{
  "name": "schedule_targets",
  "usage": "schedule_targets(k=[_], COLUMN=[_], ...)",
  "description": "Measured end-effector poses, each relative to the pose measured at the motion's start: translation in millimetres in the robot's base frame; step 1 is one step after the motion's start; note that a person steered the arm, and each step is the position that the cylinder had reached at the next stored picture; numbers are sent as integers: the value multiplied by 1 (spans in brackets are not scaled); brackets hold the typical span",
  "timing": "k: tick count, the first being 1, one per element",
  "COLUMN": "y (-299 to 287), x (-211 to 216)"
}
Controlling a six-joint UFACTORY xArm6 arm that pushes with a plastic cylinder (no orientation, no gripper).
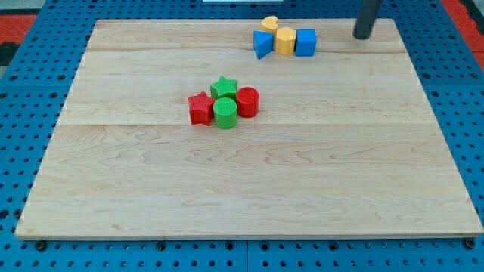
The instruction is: Move blue cube closer to blue triangle
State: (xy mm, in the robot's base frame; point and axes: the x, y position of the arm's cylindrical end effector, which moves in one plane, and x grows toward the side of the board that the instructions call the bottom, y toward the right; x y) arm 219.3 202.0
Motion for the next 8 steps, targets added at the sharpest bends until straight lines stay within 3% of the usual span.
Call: schedule_targets(k=[1, 2, 3, 4, 5, 6, 8], y=[-56, -104, -149, -76, -71, -171, -200], x=[6, 54, 76, 117, 152, 133, 110])
